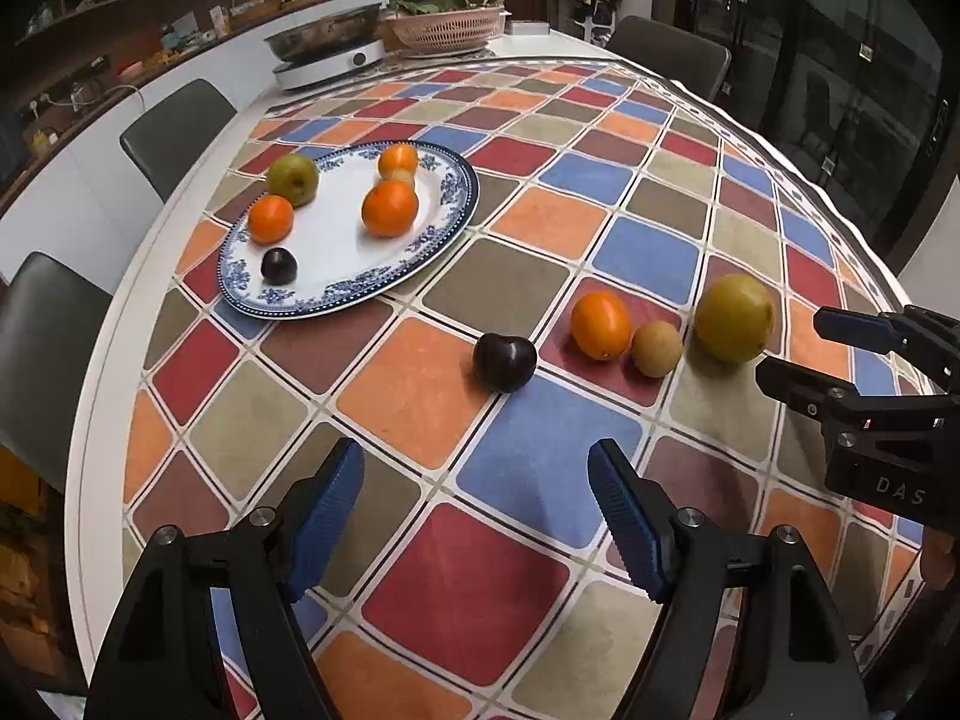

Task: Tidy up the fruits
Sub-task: 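Withdraw both tools toward the dark plum and yellow pear, then close the left tool on the dark plum while the right tool closes on the yellow pear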

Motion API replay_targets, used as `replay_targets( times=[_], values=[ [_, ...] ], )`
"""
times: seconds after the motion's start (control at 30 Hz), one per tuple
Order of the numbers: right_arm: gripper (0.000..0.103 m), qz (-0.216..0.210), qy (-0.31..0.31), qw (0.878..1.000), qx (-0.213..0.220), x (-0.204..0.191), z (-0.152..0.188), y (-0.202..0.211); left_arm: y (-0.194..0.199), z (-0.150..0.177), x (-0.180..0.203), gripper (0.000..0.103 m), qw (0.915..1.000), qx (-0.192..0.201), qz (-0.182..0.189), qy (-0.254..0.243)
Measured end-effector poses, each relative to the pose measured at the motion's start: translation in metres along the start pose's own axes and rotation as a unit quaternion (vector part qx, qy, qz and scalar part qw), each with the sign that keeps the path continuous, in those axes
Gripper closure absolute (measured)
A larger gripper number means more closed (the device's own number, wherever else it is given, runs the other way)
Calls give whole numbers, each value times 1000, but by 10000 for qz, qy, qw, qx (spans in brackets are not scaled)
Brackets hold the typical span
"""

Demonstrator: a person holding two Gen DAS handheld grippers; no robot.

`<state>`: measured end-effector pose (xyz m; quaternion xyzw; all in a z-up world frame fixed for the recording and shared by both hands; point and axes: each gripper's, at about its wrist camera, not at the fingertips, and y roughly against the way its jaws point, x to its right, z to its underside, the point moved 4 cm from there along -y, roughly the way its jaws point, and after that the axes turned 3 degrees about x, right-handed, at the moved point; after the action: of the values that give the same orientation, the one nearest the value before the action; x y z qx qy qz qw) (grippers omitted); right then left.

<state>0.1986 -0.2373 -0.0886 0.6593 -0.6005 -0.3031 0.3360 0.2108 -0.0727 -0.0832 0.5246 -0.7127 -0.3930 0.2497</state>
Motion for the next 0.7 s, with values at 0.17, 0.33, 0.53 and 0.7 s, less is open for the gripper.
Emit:
replay_targets(
  times=[0.17, 0.33, 0.53, 0.7],
  values=[
    [38, 34, 11, 10000, -51, 1, 0, -9, -10, -4, 0, 26, 9999, 91, -8, -110],
    [38, 29, -16, 10000, -87, 4, -4, -18, -21, -12, 1, 26, 9997, 117, 23, -227],
    [38, -50, -9, 9999, -135, 2, -8, -28, -38, -21, 0, 26, 9997, 30, 94, -211],
    [38, -72, -38, 9998, -187, 2, -10, -36, -49, -27, 0, 27, 9998, 15, 160, -117]
  ],
)
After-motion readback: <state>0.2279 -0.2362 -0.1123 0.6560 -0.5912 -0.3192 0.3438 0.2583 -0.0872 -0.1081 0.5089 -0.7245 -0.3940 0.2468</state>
